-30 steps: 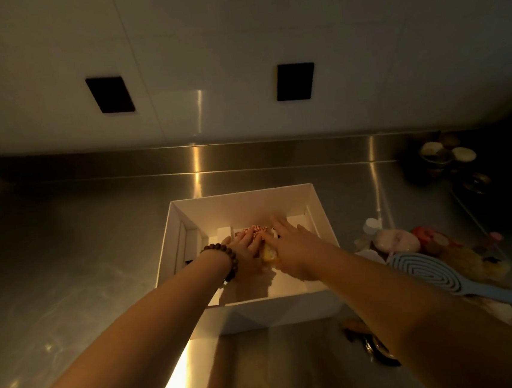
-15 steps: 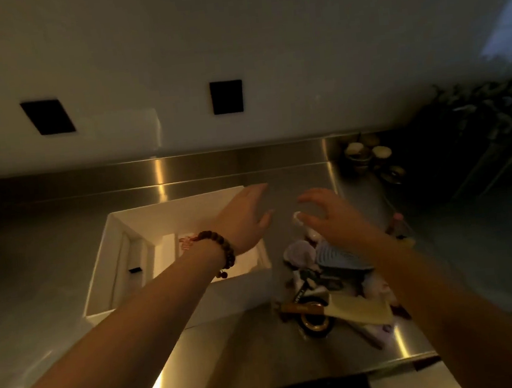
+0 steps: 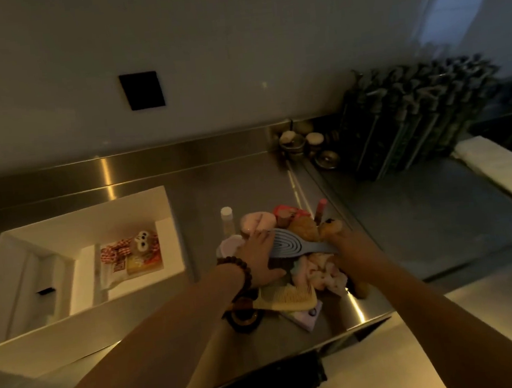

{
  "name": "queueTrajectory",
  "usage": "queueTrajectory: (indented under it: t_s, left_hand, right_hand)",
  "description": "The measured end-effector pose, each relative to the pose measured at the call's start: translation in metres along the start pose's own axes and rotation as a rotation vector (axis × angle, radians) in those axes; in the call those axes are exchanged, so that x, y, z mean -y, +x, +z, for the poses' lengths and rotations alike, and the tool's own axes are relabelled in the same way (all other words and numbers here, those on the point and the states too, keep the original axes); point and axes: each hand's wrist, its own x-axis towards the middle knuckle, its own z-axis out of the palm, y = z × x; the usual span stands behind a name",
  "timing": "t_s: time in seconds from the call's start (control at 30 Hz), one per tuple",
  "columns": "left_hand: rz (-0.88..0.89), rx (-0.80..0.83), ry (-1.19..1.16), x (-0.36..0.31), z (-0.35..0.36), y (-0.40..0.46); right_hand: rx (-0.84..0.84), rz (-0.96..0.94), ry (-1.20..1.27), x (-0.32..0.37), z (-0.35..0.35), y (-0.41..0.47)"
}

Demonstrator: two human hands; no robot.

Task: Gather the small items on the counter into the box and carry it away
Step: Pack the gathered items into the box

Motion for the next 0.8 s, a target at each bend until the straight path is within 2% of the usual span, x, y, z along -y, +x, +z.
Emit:
queueTrajectory:
  t_s: [0.1, 0.2, 0.4, 0.47, 0.57, 0.7, 0.8]
  left_hand:
    - [-0.032, 0.017, 0.013, 0.001, 0.007, 0.007]
    - [-0.025, 0.000, 0.015, 0.004, 0.010, 0.010]
    - [0.010, -0.112, -0.004, 0.016, 0.011, 0.013]
    - [0.026, -0.152, 0.004, 0.018, 0.008, 0.012]
    - [0.066, -0.256, 0.004, 0.019, 0.001, 0.007]
    - [0.173, -0.488, -0.109, 0.018, -0.023, -0.003]
    - [0.190, -0.587, -0.166, 0.018, -0.049, -0.011]
  right_hand:
    - [-0.071, -0.058, -0.089, -0.005, 0.005, 0.001]
    - [-0.108, -0.099, -0.007, -0.010, 0.011, 0.001]
    - [-0.130, 0.033, 0.115, -0.011, 0.002, -0.004]
    - [-0.107, -0.009, 0.106, -0.013, -0.005, -0.008]
    - [-0.101, -0.085, 0.087, -0.015, -0.014, -0.010]
    - [-0.147, -0.145, 0.160, -0.009, -0.029, -0.010]
    - [-0.169, -0.182, 0.164, -0.002, -0.042, -0.009]
